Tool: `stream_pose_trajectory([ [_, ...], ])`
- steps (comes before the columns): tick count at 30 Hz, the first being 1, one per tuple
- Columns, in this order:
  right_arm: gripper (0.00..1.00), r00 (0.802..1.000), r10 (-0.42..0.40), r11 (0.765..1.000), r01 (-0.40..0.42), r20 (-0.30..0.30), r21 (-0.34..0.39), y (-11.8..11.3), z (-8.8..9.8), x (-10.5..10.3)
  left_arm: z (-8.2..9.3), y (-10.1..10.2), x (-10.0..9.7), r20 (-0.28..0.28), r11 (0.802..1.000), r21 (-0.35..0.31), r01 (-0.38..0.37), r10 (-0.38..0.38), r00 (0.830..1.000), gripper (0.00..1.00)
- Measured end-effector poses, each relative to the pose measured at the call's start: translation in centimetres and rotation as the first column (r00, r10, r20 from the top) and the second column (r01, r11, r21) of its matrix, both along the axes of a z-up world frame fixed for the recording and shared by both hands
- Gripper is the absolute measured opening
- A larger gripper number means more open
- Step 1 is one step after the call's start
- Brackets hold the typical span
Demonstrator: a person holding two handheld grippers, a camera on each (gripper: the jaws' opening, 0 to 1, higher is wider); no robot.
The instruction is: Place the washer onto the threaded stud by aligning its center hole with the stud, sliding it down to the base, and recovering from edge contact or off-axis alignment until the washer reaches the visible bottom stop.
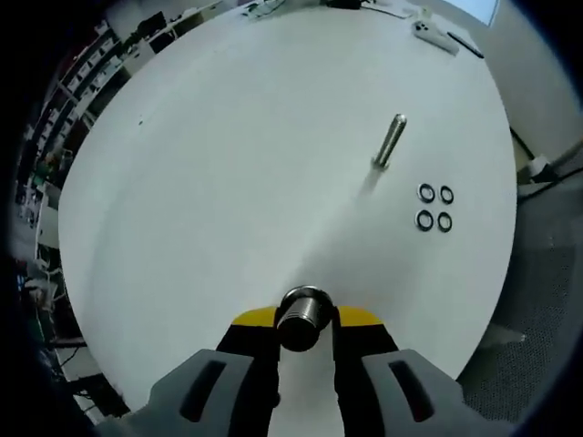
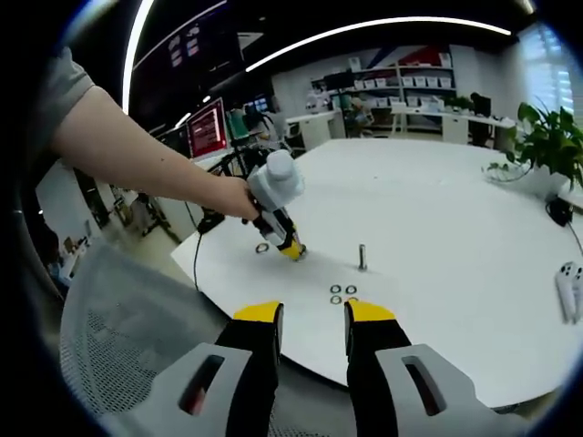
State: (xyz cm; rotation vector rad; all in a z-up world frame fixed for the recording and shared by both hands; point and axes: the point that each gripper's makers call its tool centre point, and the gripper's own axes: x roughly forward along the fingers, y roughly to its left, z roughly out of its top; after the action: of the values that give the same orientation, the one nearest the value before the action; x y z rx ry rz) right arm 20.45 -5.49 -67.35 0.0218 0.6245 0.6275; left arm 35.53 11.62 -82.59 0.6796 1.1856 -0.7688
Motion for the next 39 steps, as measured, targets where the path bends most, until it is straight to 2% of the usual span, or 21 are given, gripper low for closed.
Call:
stream_pose_trajectory([
  [7, 0.29, 1.000, 0.000, 1.000, 0.000, -0.001, -0.001, 0.0, 0.0, 0.0, -0.1, 0.0, 0.2, 0.014, 0.999, -0.007, 0.032, -0.031, 0.999, 0.21],
  [11, 0.29, 1.000, -0.002, 1.000, 0.002, 0.001, 0.004, 0.0, 0.1, 0.0, 0.2, -0.3, 0.3, 0.042, 0.999, -0.033, 0.011, -0.010, 0.999, 0.29],
  [15, 0.29, 1.000, 0.014, 1.000, -0.014, -0.007, -0.003, 0.2, -0.1, -0.2, 0.4, 0.3, 0.3, 0.056, 0.999, -0.032, 0.009, -0.007, 0.998, 0.29],
  [18, 0.29, 1.000, 0.026, 1.000, -0.026, -0.011, -0.010, 0.3, -0.2, -0.3, 1.0, 1.3, 0.4, 0.075, 0.998, -0.046, -0.034, 0.037, 0.996, 0.29],
  [20, 0.28, 0.999, 0.030, 0.999, -0.030, -0.015, -0.011, 0.4, -0.3, -0.4, 1.0, 2.4, -0.1, 0.050, 0.995, -0.052, -0.085, 0.088, 0.995, 0.28],
  [26, 0.28, 0.999, 0.045, 0.999, -0.045, -0.017, -0.014, 0.6, -0.3, -0.5, 1.1, 5.3, -1.1, 0.059, 0.988, -0.052, -0.147, 0.150, 0.987, 0.29],
  [30, 0.28, 0.998, 0.055, 0.998, -0.055, -0.022, -0.022, 0.7, -0.5, -0.6, 0.5, 7.3, -2.1, 0.029, 0.974, -0.053, -0.219, 0.221, 0.975, 0.31],
  [32, 0.28, 0.998, 0.058, 0.998, -0.059, -0.022, -0.023, 0.7, -0.5, -0.6, 0.4, 8.3, -2.4, 0.035, 0.970, -0.049, -0.238, 0.240, 0.970, 0.31],
  [35, 0.28, 0.998, 0.052, 0.998, -0.052, -0.021, -0.030, 0.6, -0.5, -0.6, 0.1, 9.6, -3.0, 0.021, 0.953, -0.061, -0.295, 0.297, 0.955, 0.32],
  [39, 0.28, 1.000, 0.025, 0.999, -0.025, -0.015, -0.026, 0.2, -0.4, -0.3, -0.5, 10.8, -2.8, 0.031, 0.953, -0.044, -0.301, 0.303, 0.953, 0.32],
])
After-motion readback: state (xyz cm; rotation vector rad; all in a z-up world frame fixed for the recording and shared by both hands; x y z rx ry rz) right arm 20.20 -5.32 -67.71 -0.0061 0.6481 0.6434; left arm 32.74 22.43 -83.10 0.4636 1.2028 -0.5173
